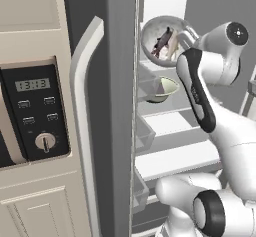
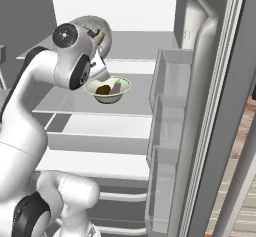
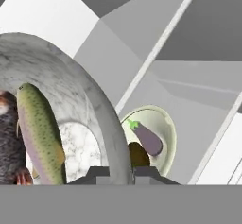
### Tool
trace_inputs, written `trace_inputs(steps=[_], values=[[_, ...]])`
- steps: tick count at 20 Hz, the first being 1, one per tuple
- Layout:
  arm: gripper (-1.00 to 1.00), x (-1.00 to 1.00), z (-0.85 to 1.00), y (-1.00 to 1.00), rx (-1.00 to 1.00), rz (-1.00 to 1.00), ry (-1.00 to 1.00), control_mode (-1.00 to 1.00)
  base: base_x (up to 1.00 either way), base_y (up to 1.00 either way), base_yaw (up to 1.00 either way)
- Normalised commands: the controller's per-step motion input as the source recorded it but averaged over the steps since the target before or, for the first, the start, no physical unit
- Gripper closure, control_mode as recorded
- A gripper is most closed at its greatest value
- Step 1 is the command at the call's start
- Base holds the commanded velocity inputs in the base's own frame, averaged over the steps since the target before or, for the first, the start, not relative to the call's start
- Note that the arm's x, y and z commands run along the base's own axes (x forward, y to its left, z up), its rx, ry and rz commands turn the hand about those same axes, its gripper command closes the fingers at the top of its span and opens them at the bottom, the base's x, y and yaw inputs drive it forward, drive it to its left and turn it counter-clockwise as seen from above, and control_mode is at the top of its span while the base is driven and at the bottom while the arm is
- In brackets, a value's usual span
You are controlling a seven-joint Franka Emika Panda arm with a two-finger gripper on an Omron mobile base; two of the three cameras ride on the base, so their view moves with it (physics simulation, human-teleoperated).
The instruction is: Place the bowl with the eggplant and avocado on the second highest shelf of the fridge. Place the bowl with the fishs on the top shelf of the fridge.
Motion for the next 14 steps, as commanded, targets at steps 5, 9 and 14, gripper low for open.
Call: trace_inputs(steps=[5,9,14], values=[[1.00,1.00,0.00,0.00,0.00,-0.08,0.01,-1.00,0.00,0.00,0.00],[1.00,0.99,0.12,0.00,0.00,-0.10,0.01,-1.00,0.00,0.00,0.00],[1.00,0.66,0.24,0.00,0.00,-0.11,0.01,-1.00,0.00,0.00,0.00]])
